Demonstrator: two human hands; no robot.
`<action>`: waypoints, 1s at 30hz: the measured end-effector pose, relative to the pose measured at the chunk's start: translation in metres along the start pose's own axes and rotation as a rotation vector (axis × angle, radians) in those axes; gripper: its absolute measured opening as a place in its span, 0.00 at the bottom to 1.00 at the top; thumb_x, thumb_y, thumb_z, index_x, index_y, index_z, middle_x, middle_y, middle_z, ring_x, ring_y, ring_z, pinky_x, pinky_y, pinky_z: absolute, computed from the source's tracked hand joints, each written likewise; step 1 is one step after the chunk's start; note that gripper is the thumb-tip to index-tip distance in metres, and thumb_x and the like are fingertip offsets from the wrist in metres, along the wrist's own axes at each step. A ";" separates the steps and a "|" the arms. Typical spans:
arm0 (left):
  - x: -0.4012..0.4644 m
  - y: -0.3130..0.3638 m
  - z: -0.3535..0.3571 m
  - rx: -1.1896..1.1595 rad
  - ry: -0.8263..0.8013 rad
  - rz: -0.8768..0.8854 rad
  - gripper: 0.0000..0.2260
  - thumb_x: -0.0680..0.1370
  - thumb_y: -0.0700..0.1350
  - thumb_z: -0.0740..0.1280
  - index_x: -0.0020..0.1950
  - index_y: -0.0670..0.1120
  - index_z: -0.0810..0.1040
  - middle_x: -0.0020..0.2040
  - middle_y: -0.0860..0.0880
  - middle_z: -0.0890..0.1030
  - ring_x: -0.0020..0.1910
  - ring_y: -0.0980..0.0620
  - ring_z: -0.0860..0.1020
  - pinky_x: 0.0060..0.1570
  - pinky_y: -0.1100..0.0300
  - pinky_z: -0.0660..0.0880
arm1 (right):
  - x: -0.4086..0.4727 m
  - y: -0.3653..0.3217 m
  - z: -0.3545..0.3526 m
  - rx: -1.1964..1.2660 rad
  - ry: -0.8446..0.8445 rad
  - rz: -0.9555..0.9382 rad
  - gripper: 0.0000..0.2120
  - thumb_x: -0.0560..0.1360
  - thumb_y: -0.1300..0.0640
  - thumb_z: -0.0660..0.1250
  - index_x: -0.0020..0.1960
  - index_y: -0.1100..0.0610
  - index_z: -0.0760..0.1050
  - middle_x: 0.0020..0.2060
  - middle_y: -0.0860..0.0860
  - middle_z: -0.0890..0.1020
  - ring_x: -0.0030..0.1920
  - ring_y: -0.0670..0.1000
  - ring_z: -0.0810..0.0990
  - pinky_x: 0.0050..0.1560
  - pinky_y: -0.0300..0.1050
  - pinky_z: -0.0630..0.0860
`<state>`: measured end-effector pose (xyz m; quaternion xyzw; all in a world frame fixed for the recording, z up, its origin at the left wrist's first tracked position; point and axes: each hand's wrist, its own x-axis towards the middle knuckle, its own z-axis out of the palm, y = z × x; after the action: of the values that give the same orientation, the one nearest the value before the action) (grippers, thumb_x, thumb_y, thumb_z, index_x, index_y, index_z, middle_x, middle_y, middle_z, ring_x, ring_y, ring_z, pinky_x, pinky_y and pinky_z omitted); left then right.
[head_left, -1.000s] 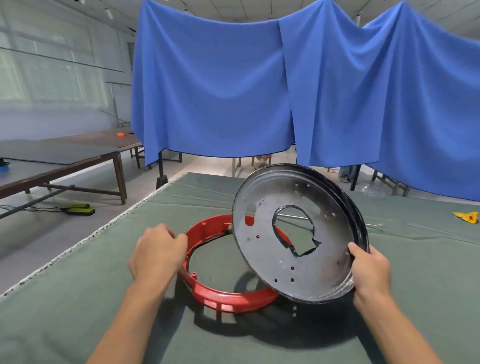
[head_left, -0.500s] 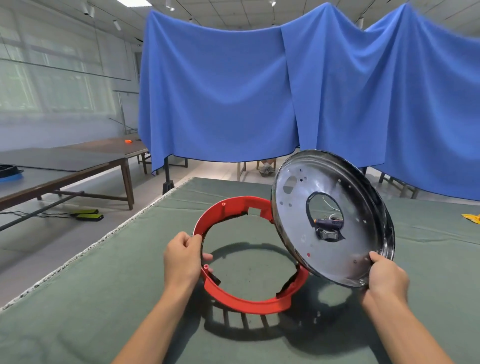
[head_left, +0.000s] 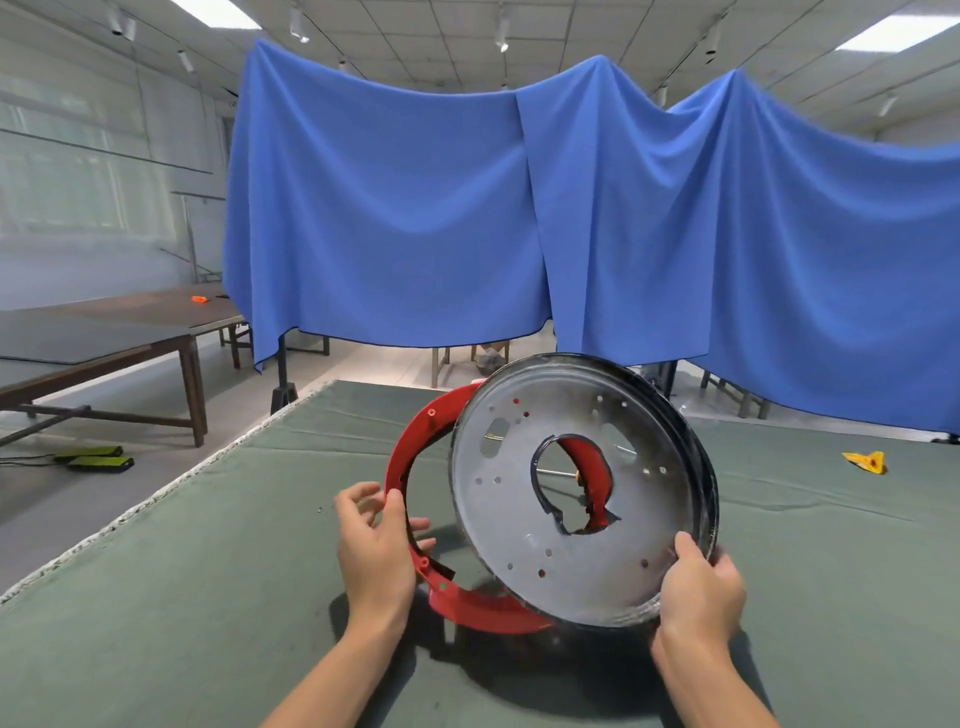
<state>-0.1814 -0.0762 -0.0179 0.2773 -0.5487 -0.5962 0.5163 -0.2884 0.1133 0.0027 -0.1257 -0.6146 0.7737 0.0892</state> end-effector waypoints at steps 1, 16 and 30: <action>0.000 -0.001 -0.002 0.028 -0.006 0.034 0.05 0.81 0.45 0.61 0.56 0.50 0.70 0.47 0.48 0.78 0.35 0.47 0.83 0.34 0.53 0.80 | 0.000 0.000 0.000 -0.005 0.004 -0.003 0.10 0.79 0.59 0.60 0.58 0.58 0.74 0.48 0.54 0.77 0.49 0.57 0.75 0.50 0.49 0.71; -0.007 -0.002 -0.010 0.275 0.019 0.229 0.11 0.82 0.48 0.57 0.61 0.52 0.75 0.47 0.55 0.81 0.43 0.49 0.82 0.46 0.47 0.79 | -0.017 -0.004 0.001 0.116 -0.085 0.074 0.08 0.78 0.64 0.59 0.54 0.55 0.72 0.48 0.56 0.78 0.47 0.57 0.76 0.48 0.49 0.73; -0.022 0.004 0.007 -0.244 -0.183 -0.248 0.12 0.81 0.48 0.60 0.64 0.54 0.74 0.57 0.51 0.81 0.57 0.49 0.79 0.58 0.47 0.76 | -0.034 0.001 0.009 0.044 -0.145 -0.002 0.04 0.81 0.57 0.58 0.54 0.54 0.69 0.46 0.52 0.76 0.48 0.55 0.73 0.48 0.49 0.68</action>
<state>-0.1793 -0.0530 -0.0179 0.2227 -0.4785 -0.7402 0.4167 -0.2584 0.0947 0.0067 -0.0668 -0.6022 0.7941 0.0481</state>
